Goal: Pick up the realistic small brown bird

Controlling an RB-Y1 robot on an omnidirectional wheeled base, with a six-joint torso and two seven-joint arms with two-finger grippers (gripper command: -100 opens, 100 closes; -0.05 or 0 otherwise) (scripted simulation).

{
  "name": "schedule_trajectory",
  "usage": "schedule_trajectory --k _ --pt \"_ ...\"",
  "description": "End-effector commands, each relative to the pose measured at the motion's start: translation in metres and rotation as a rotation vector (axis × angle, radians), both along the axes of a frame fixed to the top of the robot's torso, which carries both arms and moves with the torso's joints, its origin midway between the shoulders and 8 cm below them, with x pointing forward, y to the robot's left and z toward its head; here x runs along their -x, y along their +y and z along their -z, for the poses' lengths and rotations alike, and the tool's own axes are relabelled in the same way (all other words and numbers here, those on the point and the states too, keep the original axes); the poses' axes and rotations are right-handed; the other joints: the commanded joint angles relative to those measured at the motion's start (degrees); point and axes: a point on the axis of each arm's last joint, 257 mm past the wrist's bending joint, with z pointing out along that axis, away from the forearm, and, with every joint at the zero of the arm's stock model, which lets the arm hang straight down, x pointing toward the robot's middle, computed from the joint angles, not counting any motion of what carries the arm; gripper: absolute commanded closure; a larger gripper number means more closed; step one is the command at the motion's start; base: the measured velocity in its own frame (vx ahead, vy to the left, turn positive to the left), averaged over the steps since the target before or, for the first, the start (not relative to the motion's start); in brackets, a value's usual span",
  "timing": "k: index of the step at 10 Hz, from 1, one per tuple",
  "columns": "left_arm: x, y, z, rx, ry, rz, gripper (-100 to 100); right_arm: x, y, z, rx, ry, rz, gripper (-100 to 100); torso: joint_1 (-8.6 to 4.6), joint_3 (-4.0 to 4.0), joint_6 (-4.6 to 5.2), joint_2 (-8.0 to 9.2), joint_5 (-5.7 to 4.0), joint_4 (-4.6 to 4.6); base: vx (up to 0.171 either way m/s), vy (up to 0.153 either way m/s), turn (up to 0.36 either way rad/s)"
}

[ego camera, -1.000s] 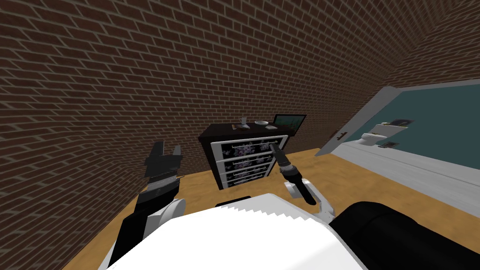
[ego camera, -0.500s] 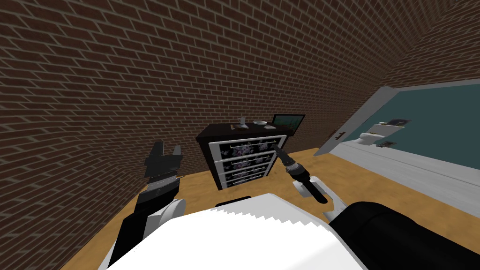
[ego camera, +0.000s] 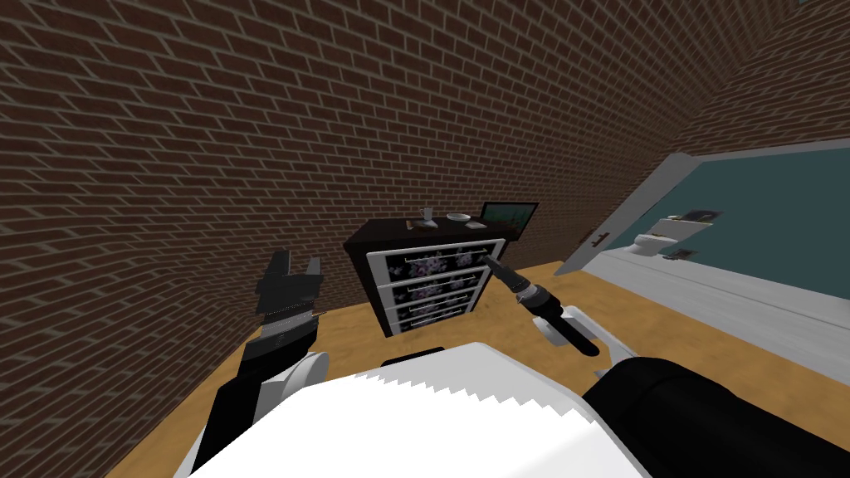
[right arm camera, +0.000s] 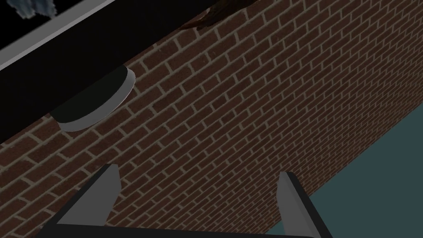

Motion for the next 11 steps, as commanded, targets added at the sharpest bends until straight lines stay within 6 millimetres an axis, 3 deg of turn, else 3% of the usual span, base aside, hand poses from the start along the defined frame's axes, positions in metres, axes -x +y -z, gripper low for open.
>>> schedule_trajectory --k 1,4,5,6,7,9,10,11 --pt "0.0 0.0 0.0 0.0 0.0 0.0 0 0.0 -0.011 0.001 0.089 0.013 0.009 -100 0.0 0.0 0.0 0.0 0.0 0.0 -0.001 -0.02 -0.014" --pt "0.0 0.0 0.0 0.0 0.0 0.0 0 -0.003 -0.018 -0.001 0.212 0.032 -0.008 -100 -0.03 0.0 0.01 0.0 0.0 0.0 0.002 -0.02 -0.014" --pt "0.0 0.0 0.0 0.0 0.0 0.0 0 -0.002 -0.03 0.0 0.284 0.041 0.007 -100 -0.01 -0.01 0.0 -0.01 0.0 0.0 0.005 -0.022 -0.015" --pt "0.0 0.0 0.0 0.0 0.0 0.0 0 -0.004 -0.026 -0.002 0.309 0.045 -0.01 -100 -0.02 -0.01 0.01 -0.02 0.0 0.0 0.004 -0.018 -0.009" --pt "0.0 0.0 0.0 0.0 0.0 0.0 0 -0.004 -0.039 -0.002 0.379 0.054 0.004 -100 0.0 -0.01 0.0 -0.02 0.0 0.0 0.007 -0.011 -0.016" --pt "0.0 0.0 0.0 0.0 0.0 0.0 0 -0.007 -0.034 -0.005 0.415 0.059 -0.022 -100 0.05 -0.02 -0.01 -0.03 0.01 -0.01 0.003 -0.002 -0.005" --pt "0.0 0.0 0.0 0.0 0.0 0.0 0 -0.008 -0.045 -0.006 0.49 0.069 -0.013 -100 0.07 -0.02 -0.01 -0.02 0.01 -0.01 0.009 0.002 -0.013" --pt "0.0 0.0 0.0 0.0 0.0 0.0 0 -0.01 -0.042 -0.008 0.513 0.071 -0.03 -100 0.08 -0.02 0.01 -0.03 0.02 -0.01 0.01 0.002 -0.014"
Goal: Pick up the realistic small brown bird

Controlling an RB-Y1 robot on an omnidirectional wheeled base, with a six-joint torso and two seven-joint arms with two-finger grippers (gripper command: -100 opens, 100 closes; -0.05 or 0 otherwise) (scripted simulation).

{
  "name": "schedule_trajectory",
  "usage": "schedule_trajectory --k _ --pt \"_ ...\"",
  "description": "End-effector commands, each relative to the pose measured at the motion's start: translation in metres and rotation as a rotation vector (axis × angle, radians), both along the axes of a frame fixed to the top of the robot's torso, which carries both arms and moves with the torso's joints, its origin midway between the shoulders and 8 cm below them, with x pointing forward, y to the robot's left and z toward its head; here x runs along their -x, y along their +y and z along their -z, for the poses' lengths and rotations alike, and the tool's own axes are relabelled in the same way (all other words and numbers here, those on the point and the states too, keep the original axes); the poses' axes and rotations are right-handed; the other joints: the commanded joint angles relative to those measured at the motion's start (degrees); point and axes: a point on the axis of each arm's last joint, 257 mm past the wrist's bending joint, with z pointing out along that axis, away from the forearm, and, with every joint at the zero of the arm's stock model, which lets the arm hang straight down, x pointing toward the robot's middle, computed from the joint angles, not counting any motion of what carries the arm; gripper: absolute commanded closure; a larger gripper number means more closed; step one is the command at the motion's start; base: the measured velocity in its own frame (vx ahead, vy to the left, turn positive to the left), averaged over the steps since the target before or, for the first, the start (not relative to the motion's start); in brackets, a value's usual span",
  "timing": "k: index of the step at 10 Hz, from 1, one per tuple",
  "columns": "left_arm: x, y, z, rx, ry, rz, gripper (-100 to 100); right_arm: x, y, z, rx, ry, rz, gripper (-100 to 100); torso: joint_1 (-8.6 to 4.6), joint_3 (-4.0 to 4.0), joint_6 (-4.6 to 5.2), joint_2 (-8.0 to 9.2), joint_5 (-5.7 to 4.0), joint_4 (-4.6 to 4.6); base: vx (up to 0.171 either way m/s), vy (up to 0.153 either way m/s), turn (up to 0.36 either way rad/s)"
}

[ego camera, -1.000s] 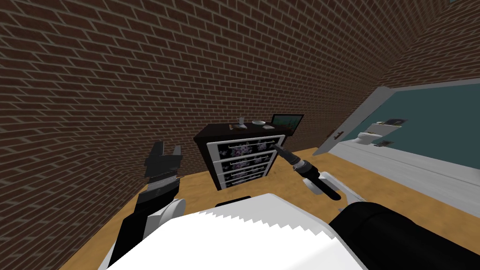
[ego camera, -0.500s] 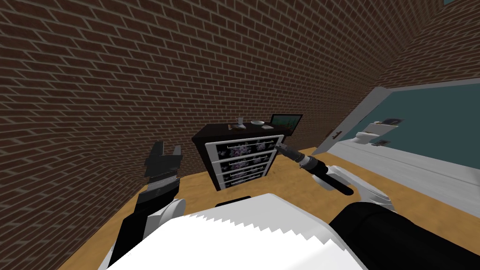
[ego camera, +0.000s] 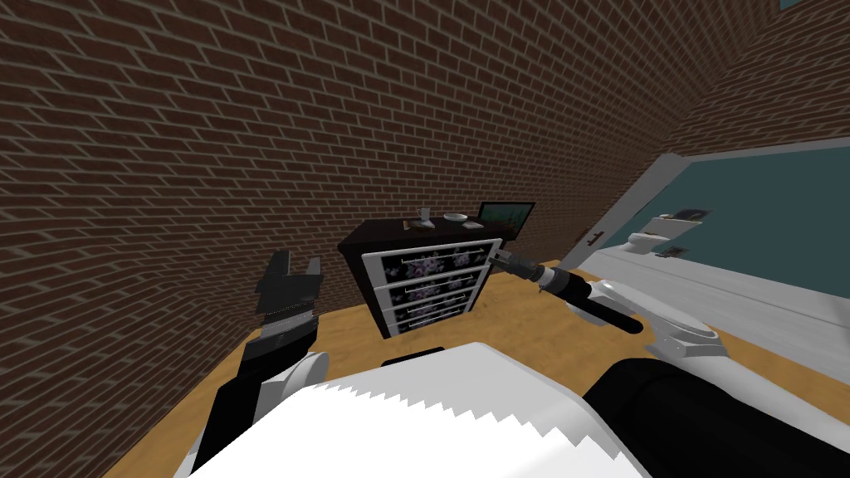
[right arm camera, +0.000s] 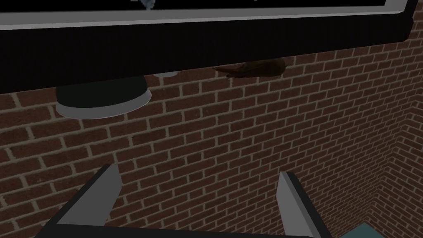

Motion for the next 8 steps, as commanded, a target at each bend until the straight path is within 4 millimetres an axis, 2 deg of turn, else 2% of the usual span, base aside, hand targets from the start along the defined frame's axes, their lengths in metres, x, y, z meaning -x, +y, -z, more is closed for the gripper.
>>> schedule_trajectory --k 1,2,3,5,6,7,8 --pt "0.0 0.0 0.0 0.0 0.0 0.0 0 -0.002 -0.012 -0.002 0.09 0.01 0.004 -100 0.0 0.0 0.0 0.0 0.0 0.0 0.013 0.008 -0.011" --pt "0.0 0.0 0.0 0.0 0.0 0.0 0 -0.005 -0.007 -0.004 0.115 0.016 -0.015 -100 0.02 0.0 0.01 -0.01 0.01 0.0 0.012 0.009 -0.011" --pt "0.0 0.0 0.0 0.0 0.0 0.0 0 -0.006 -0.019 -0.006 0.183 0.023 -0.006 -100 0.03 -0.01 0.0 -0.01 0.01 0.0 0.019 0.021 -0.009" --pt "0.0 0.0 0.0 0.0 0.0 0.0 0 -0.01 -0.014 -0.009 0.213 0.029 -0.03 -100 0.08 -0.02 0.0 -0.04 0.02 -0.01 0.012 0.017 -0.006" --pt "0.0 0.0 0.0 0.0 0.0 0.0 0 -0.012 -0.024 -0.011 0.284 0.038 -0.026 -100 0.06 -0.01 0.0 -0.01 0.01 0.0 0.017 0.028 -0.009" --pt "0.0 0.0 0.0 0.0 0.0 0.0 0 -0.015 -0.02 -0.013 0.305 0.041 -0.043 -100 0.1 -0.02 0.01 -0.03 0.02 -0.01 0.018 0.03 -0.011" --pt "0.0 0.0 0.0 0.0 0.0 0.0 0 -0.017 -0.031 -0.016 0.369 0.05 -0.036 -100 0.12 -0.02 0.0 -0.04 0.02 -0.01 0.026 0.042 -0.011"
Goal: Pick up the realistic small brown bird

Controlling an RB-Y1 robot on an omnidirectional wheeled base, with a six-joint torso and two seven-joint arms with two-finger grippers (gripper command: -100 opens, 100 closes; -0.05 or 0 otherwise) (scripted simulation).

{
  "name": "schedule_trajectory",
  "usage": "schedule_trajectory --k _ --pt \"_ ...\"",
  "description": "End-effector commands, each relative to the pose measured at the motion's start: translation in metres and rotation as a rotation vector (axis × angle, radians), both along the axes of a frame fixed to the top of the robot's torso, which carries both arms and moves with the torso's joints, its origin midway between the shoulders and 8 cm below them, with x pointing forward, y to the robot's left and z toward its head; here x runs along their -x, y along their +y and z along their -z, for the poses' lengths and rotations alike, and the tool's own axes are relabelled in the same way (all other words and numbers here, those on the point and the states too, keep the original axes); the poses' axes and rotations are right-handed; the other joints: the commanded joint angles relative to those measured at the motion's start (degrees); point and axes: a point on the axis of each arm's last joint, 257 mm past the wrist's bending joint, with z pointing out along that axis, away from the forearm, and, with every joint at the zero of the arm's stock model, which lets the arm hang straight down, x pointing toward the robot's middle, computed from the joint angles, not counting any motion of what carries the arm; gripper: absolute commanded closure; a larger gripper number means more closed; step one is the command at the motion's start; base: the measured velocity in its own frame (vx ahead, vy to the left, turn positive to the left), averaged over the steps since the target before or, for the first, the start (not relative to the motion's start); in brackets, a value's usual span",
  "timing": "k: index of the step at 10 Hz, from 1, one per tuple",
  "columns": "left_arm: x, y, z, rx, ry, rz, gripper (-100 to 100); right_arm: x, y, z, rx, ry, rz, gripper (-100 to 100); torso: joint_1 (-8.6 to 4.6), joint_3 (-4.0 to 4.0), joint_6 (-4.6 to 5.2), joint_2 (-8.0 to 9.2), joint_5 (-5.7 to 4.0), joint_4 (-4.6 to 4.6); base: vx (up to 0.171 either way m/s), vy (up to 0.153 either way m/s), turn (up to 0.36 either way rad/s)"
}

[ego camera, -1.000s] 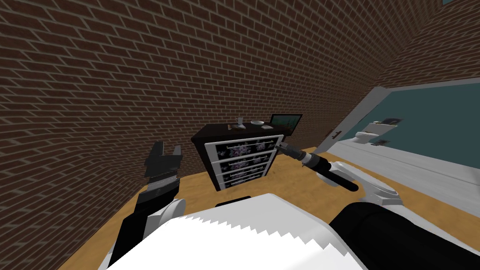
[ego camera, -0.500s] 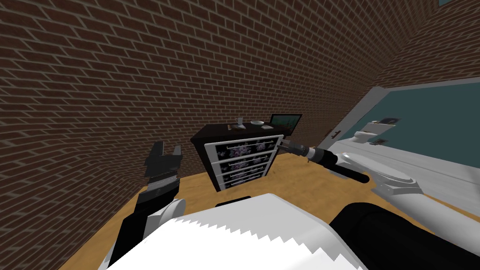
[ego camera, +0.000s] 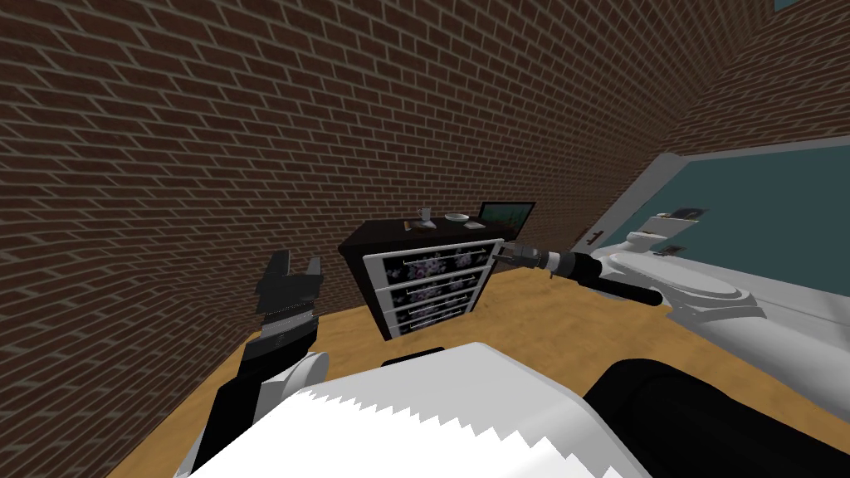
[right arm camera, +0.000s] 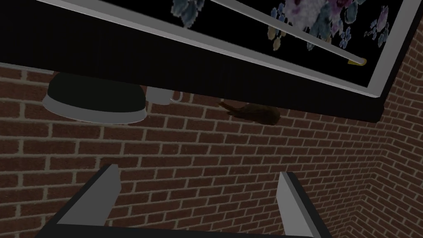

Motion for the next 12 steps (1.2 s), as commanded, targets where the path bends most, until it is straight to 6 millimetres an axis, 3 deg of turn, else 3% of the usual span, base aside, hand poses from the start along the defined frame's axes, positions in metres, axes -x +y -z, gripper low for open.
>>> schedule_trajectory --k 1,2,5,6,8,11,12 --pt "0.0 0.0 0.0 0.0 0.0 0.0 0 -0.004 0.002 -0.003 0.06 0.011 -0.021 -100 0.0 0.0 0.0 0.0 0.0 0.0 0.026 0.044 -0.01" --pt "0.0 0.0 0.0 0.0 0.0 0.0 0 -0.007 -0.009 -0.006 0.123 0.018 -0.015 -100 0.02 -0.01 -0.01 -0.01 0.01 -0.01 0.029 0.056 -0.008" --pt "0.0 0.0 0.0 0.0 0.0 0.0 0 -0.016 -0.008 -0.013 0.228 0.036 -0.047 -100 0.13 -0.03 -0.01 -0.05 0.03 -0.01 0.03 0.065 -0.009" --pt "0.0 0.0 0.0 0.0 0.0 0.0 0 -0.019 -0.019 -0.017 0.286 0.044 -0.041 -100 0.13 -0.02 -0.01 -0.03 0.03 -0.01 0.031 0.083 -0.006" --pt "0.0 0.0 0.0 0.0 0.0 0.0 0 -0.024 -0.011 -0.019 0.316 0.05 -0.067 -100 0.16 -0.04 -0.01 -0.05 0.04 -0.02 0.026 0.053 -0.006" --pt "0.0 0.0 0.0 0.0 0.0 0.0 0 -0.036 -0.024 -0.029 0.45 0.072 -0.079 -100 0.13 -0.01 0.0 -0.01 0.03 -0.01 0.03 0.076 -0.006" --pt "0.0 0.0 0.0 0.0 0.0 0.0 0 -0.04 -0.017 -0.031 0.472 0.076 -0.098 -100 0.2 -0.04 -0.01 -0.06 0.04 -0.02 0.041 0.081 -0.008"
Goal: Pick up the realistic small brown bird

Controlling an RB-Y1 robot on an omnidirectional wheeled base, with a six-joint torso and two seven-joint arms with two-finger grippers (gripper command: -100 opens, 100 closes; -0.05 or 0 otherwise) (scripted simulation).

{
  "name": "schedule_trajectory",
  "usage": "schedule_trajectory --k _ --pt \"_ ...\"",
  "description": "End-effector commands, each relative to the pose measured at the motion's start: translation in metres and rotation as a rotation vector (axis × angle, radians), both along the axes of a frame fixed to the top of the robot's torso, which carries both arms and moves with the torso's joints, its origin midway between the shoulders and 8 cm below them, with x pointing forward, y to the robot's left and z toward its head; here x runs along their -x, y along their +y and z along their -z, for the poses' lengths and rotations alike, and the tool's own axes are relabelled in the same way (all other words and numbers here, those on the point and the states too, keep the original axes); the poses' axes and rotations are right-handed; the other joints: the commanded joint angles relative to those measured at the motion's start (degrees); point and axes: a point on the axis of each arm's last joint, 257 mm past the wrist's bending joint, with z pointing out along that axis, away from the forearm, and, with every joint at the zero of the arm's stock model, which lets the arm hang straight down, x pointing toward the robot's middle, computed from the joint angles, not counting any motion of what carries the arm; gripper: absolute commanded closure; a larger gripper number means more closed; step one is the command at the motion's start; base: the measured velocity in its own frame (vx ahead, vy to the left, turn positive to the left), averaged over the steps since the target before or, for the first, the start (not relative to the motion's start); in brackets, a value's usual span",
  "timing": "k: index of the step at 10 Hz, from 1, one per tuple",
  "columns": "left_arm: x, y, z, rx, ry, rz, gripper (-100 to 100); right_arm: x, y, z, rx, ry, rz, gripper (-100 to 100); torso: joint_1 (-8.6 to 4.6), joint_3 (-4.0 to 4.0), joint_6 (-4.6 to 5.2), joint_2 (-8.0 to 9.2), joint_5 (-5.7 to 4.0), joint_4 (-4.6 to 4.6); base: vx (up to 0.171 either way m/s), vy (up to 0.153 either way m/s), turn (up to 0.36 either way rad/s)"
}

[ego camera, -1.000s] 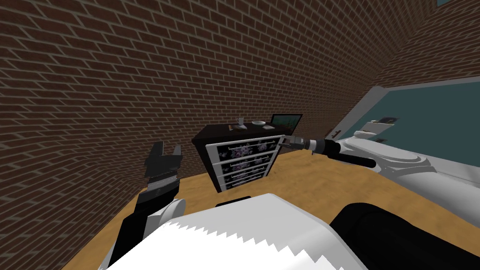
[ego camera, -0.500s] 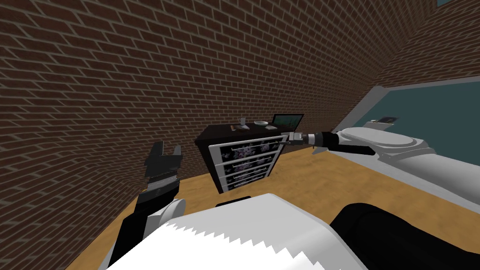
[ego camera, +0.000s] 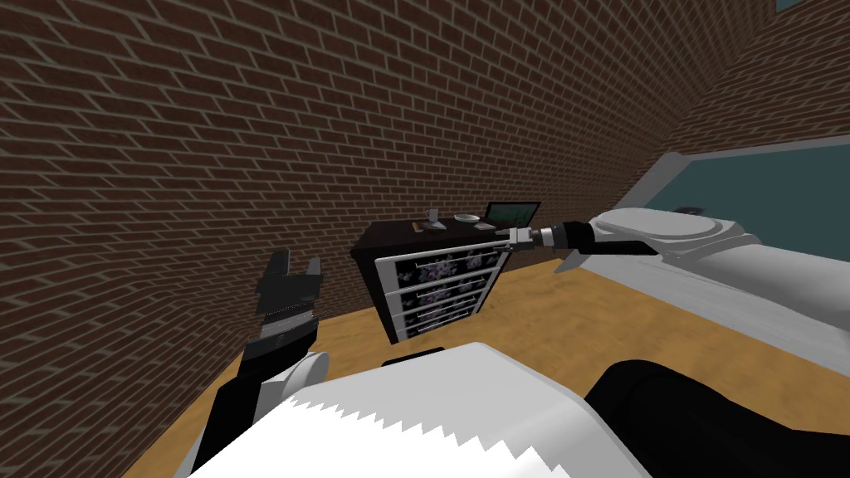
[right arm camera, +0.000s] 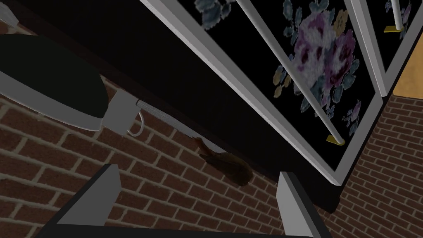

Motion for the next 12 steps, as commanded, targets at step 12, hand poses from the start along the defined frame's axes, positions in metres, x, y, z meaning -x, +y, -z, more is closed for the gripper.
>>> schedule_trajectory --k 12 --pt "0.0 0.0 0.0 0.0 0.0 0.0 0 -0.048 0.0 -0.029 0.404 0.082 -0.097 -100 0.11 0.01 0.01 0.02 0.01 0.0 0.038 0.103 -0.005"
